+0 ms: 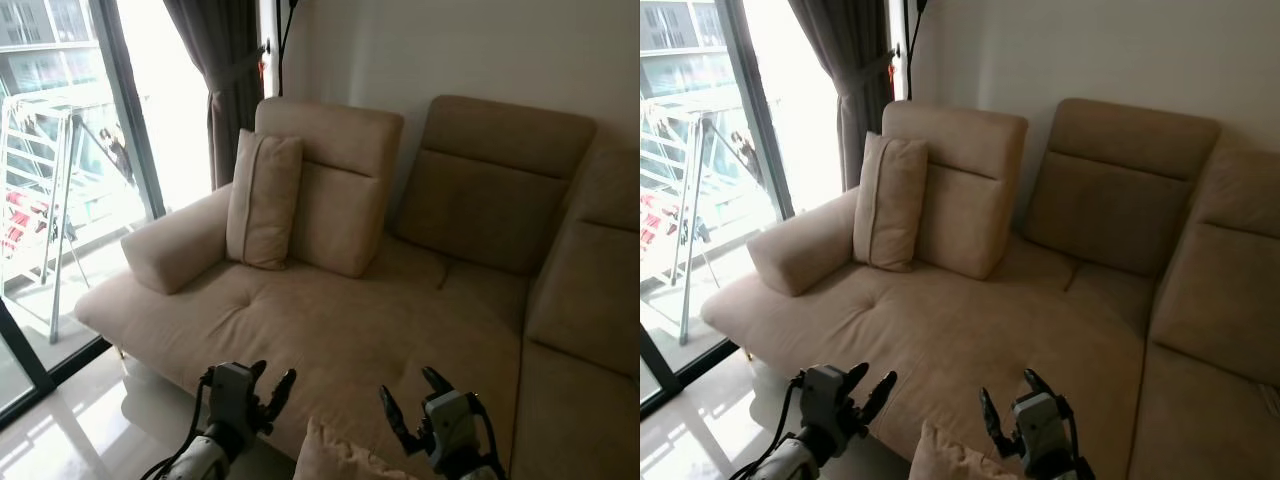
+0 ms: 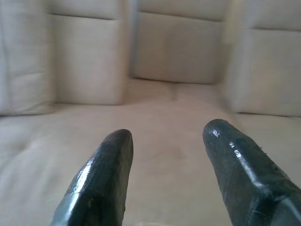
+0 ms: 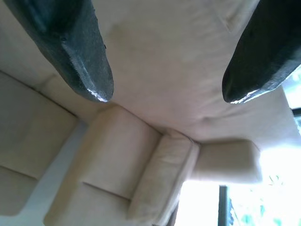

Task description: Move the pillow to the sofa from floor

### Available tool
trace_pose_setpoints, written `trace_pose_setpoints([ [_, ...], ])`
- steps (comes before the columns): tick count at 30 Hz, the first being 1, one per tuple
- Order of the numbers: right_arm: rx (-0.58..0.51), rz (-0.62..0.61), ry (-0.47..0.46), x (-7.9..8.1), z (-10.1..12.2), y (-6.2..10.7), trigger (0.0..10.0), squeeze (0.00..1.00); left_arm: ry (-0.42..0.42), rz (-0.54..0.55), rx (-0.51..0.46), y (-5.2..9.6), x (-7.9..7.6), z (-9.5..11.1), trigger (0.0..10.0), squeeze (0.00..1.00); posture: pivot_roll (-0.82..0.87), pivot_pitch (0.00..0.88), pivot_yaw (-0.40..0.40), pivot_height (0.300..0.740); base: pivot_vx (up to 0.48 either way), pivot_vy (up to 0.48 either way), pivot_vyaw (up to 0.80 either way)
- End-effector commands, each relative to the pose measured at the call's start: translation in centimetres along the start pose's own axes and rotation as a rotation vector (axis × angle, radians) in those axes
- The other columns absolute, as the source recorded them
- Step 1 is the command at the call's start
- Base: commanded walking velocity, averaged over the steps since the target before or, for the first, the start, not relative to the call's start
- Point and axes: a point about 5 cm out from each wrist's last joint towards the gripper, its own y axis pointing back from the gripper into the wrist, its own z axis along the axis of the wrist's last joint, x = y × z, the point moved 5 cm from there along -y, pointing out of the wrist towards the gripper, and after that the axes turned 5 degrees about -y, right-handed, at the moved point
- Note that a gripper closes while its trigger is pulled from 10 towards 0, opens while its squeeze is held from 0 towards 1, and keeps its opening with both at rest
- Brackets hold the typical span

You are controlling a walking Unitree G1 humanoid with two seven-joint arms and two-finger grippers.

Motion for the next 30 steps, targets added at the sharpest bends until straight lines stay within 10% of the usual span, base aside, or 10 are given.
trace_pose_setpoints([
  [1, 0.010, 0.006, 0.001, 0.3, -0.2, 0.0, 10.0, 0.00, -0.021, 0.003, 0.023, 0.4, 0.4, -0.5, 10.0, 0.00, -0.02, 0.000, -0.004, 0.740, 0.000, 0.000, 0.00],
  [16, 0.069, 0.053, -0.030, 1.3, -1.4, 0.3, 10.0, 0.00, -0.272, -0.260, 0.193, 1.0, 0.7, -2.6, 10.0, 0.00, -0.02, 0.000, -0.004, 0.690, 0.000, 0.000, 0.00],
  [30, 0.109, 0.077, -0.050, 1.8, -2.2, 0.8, 10.0, 0.00, -0.295, -0.283, 0.201, 0.9, 1.1, -2.6, 10.0, 0.00, -0.02, 0.000, 0.003, 0.640, 0.000, 0.000, 0.00],
])
